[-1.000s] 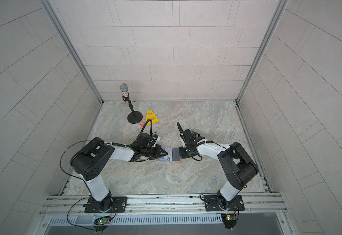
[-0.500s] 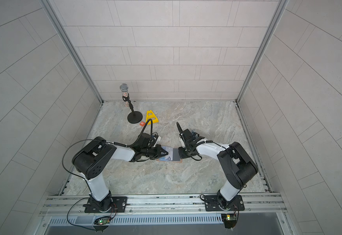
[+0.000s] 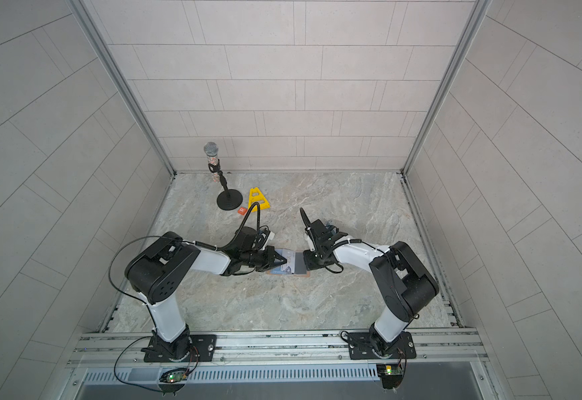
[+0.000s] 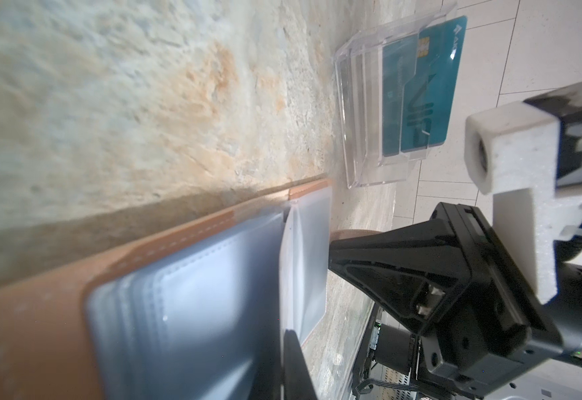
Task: Insert credit cards into a card holder
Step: Insert the credit card into the card slot.
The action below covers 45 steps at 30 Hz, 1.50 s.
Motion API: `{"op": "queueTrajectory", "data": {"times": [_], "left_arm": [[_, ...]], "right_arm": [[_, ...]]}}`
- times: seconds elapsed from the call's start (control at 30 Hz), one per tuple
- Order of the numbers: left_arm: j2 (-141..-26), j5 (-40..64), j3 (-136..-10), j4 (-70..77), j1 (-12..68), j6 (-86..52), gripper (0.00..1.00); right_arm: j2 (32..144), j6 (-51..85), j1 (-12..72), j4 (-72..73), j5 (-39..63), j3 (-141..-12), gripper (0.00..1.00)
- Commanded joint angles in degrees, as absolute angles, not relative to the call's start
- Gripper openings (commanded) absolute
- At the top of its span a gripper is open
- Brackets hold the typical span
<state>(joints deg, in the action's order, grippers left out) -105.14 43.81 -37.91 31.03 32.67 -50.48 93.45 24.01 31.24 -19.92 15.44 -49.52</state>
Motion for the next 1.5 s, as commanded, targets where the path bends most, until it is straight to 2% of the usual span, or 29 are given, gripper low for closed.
{"op": "queueTrajectory", "data": {"times": [0.0,0.43,0.8,1.17,1.47], "left_arm": [[-106.7,41.7,-37.5,28.2,33.2,-48.0,0.00],[-103.2,37.9,-39.6,15.8,33.7,-38.8,0.00],[-104.2,35.8,-38.1,22.3,35.3,-41.2,0.00],[-103.2,32.5,-37.5,21.3,35.4,-40.8,0.00],[-103.2,34.0,-37.7,20.5,35.5,-41.1,0.00]], "right_arm": [[95.8,23.6,32.0,-21.0,14.3,-49.1,0.08],[96.0,23.6,32.0,-21.0,14.4,-49.2,0.07],[96.1,23.6,32.2,-21.1,14.5,-49.3,0.07],[95.9,23.4,32.3,-21.4,14.6,-49.4,0.07],[96.0,23.3,32.3,-21.5,14.5,-49.7,0.07]]}}
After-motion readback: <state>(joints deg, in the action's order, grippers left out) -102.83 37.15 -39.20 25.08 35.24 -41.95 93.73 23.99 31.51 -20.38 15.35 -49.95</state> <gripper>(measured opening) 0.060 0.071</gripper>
